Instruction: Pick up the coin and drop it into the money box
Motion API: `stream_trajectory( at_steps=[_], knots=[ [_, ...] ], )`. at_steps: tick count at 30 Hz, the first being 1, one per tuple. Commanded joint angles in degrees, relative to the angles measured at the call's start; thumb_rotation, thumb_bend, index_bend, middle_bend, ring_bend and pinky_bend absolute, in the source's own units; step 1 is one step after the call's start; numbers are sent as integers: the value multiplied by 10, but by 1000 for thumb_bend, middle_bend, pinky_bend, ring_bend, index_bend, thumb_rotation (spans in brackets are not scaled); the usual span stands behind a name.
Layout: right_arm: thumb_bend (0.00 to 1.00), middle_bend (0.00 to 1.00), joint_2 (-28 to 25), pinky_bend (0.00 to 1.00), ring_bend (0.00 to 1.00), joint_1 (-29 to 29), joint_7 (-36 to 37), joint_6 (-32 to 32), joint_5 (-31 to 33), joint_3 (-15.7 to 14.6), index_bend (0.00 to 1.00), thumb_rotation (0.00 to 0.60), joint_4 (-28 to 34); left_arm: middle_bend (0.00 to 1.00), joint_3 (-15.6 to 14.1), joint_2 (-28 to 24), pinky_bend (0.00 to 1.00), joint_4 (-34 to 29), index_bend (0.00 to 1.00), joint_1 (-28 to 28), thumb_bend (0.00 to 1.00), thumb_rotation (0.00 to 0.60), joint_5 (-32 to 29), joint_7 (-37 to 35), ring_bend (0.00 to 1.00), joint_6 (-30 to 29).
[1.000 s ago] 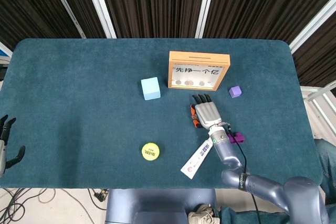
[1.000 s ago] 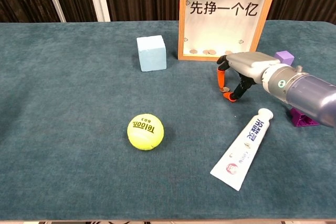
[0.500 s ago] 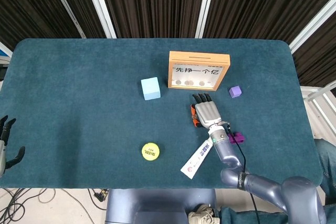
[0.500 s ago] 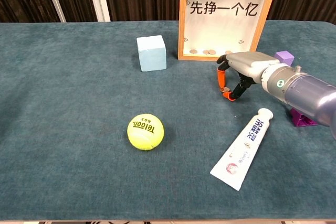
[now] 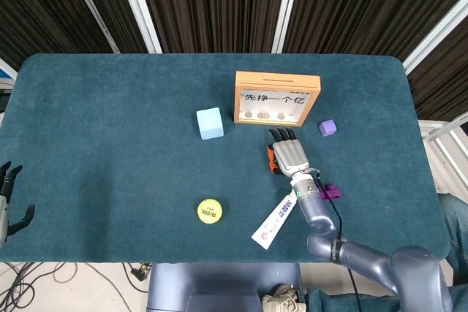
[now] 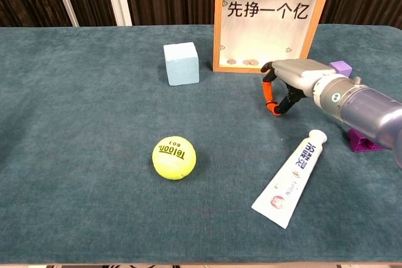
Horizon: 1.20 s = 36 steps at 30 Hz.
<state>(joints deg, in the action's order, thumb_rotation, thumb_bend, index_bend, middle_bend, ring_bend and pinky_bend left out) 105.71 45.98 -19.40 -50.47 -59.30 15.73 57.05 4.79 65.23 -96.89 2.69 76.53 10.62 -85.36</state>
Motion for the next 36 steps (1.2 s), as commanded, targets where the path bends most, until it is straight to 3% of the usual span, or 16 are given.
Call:
stream_trajectory(
  at_steps=[1, 15, 23, 32, 36],
  knots=[
    [508, 127, -2, 0, 59, 0, 1, -3, -2, 1, 625, 600, 2, 7, 0, -1, 0, -1, 129, 0, 338, 600, 0, 1, 0, 1],
    [522, 135, -30, 0, 63, -8, 12, -12, -7, 5, 685, 600, 37, 7, -1, -3, 0, -4, 129, 0, 338, 600, -3, 2, 0, 3],
    [523, 135, -134, 0, 63, -43, -11, -78, -11, 21, 685, 600, 191, 6, -2, -3, 0, -5, 129, 1, 338, 600, -3, 3, 0, 4],
    [522, 134, -272, 0, 64, -81, -79, -159, 62, 81, 685, 600, 362, 7, -2, -3, 0, -9, 129, 0, 338, 600, -3, 0, 0, 2],
    [522, 135, -304, 0, 63, -78, -86, -178, 87, 111, 685, 600, 385, 7, -2, -2, 0, -8, 129, 0, 338, 600, -1, 0, 0, 1]
  ],
)
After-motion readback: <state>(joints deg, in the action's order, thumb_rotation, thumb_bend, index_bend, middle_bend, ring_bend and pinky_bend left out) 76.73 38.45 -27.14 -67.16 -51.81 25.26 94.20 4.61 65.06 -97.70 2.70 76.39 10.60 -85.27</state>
